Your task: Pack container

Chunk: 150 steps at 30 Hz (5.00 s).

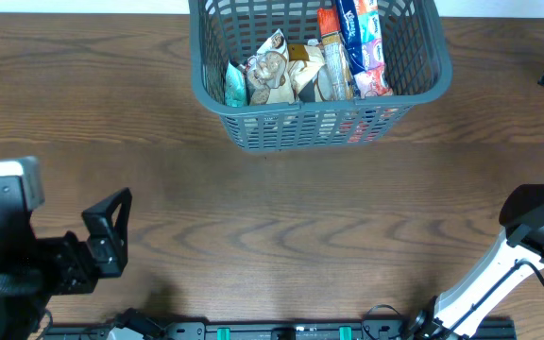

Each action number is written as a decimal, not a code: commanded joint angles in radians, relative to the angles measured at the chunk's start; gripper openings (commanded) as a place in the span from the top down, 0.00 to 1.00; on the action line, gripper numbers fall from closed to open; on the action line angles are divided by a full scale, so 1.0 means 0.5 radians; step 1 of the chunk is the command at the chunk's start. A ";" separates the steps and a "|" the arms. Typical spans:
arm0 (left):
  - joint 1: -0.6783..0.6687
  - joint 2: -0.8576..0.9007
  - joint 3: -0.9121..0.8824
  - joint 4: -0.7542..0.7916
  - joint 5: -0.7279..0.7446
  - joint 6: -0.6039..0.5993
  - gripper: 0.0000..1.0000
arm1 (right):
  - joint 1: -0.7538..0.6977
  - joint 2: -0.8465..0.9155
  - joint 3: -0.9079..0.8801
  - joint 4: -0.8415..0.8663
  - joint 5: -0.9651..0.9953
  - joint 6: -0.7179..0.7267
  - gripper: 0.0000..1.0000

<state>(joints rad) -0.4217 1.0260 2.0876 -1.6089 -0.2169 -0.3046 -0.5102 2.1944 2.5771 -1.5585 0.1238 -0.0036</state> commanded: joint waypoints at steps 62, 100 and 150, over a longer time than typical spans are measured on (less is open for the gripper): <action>0.980 -1.749 -3.194 2.332 0.892 1.072 0.02 | -0.027 -0.016 -0.005 -0.004 -0.002 0.028 0.01; 1.021 -2.048 -4.054 2.834 0.767 0.577 0.01 | -0.027 -0.016 -0.005 -0.004 -0.002 0.028 0.01; 1.021 -2.044 -4.054 2.820 0.620 0.576 0.01 | -0.023 -0.024 -0.005 -0.006 0.007 0.012 0.01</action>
<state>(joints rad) 0.0837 0.0101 0.0891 -0.1955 0.1043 -0.0040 -0.5102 2.1944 2.5771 -1.5589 0.1238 -0.0036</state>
